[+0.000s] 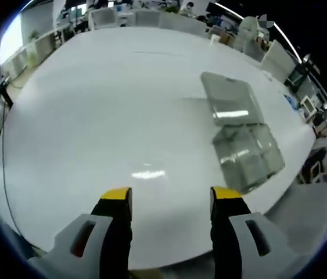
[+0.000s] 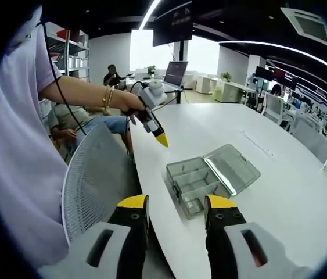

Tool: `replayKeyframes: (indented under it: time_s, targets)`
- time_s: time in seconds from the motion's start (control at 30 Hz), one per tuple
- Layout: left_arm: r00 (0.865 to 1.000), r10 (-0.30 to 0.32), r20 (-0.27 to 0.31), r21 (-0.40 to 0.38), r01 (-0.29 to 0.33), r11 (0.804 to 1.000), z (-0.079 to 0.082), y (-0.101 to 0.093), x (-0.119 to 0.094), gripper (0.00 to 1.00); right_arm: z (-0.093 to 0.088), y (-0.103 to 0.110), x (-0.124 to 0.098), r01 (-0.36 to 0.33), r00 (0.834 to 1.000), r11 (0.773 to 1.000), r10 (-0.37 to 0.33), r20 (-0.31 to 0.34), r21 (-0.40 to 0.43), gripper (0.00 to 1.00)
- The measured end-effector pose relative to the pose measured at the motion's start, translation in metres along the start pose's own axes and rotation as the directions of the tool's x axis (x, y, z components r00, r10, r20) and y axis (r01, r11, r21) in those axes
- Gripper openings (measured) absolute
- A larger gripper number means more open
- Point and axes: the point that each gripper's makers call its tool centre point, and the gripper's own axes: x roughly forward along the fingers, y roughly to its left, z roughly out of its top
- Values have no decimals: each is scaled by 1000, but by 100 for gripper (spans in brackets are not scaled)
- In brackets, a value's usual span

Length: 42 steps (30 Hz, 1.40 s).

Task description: Insert the divider into the dual guide fixture by aligning both edges with the guide slots and pushing it downward to the bottom, including one-sided entry, uneven engagement, binding, and posture correction.

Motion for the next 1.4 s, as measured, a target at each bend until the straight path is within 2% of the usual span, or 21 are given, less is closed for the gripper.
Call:
replayKeyframes:
  time_s: [0.2, 0.7, 1.4]
  targets:
    - [998, 56, -12, 14, -56, 998, 4, 10, 11, 52, -4, -3, 0, 3, 1000, 1000, -3, -5, 14, 34]
    - [992, 112, -51, 34, -110, 993, 5, 19, 29, 50, -8, -10, 2, 12, 1000, 999, -11, -9, 40, 34]
    - [981, 173, -85, 44, -170, 985, 2, 30, 40, 48, -13, -17, 4, 17, 1000, 998, -16, -18, 54, 34]
